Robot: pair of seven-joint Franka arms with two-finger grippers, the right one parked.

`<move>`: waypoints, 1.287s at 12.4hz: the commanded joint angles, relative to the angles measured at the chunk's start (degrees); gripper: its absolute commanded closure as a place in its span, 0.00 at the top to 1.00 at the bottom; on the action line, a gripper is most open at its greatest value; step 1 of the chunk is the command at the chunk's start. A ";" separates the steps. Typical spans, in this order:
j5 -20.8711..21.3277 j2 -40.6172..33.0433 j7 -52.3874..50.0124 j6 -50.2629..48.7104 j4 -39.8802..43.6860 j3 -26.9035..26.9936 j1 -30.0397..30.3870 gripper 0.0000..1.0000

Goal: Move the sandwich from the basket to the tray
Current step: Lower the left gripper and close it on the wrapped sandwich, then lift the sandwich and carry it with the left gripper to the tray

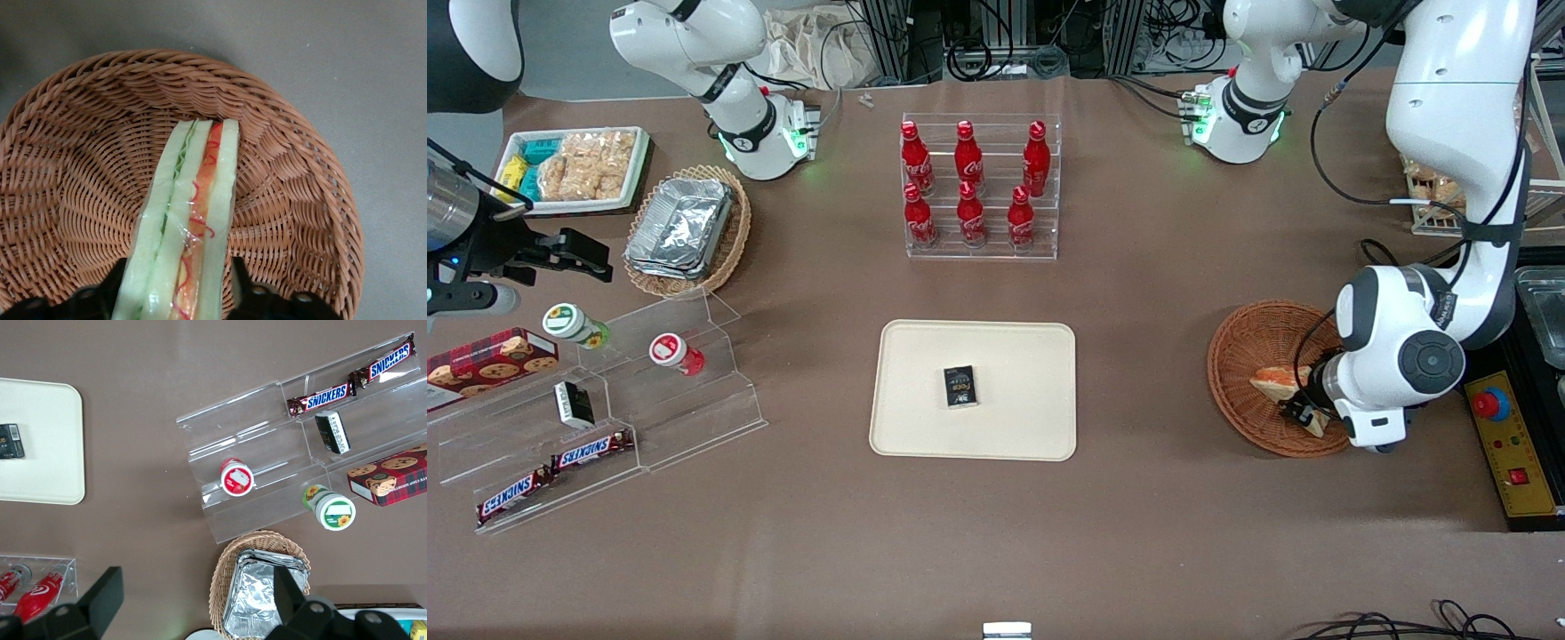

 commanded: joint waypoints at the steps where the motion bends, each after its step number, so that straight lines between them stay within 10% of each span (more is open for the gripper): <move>1: 1.02 -0.67 2.09 0.35 -0.28 0.03 -0.23 0.00; 16: 1.45 2.37 10.19 -20.57 29.15 -24.82 -0.93 0.00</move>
